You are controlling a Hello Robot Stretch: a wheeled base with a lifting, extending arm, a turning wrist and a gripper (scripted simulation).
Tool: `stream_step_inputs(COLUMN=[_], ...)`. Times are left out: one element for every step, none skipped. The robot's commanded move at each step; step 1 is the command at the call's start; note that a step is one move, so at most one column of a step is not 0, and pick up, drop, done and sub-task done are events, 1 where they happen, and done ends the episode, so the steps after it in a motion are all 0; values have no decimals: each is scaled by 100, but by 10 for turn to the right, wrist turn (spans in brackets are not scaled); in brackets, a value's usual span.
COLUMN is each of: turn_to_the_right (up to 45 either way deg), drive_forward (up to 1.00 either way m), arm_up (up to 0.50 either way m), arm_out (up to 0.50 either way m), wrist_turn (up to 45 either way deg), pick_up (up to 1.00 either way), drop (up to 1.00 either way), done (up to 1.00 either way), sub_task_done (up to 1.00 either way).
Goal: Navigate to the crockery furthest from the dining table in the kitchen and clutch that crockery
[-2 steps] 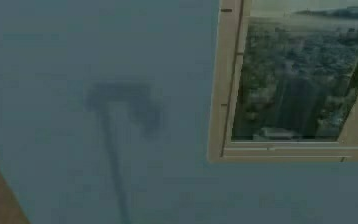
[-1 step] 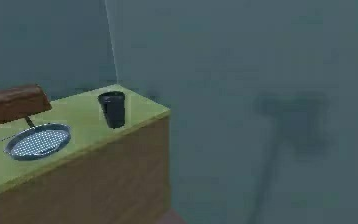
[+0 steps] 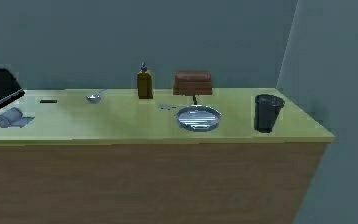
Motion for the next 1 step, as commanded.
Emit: stream_step_inputs(turn_to_the_right=[-450], drive_forward=[0], arm_up=[0], arm_out=[0], wrist_turn=[0], pick_up=[0], drop=[0], done=[0], sub_task_done=[0])
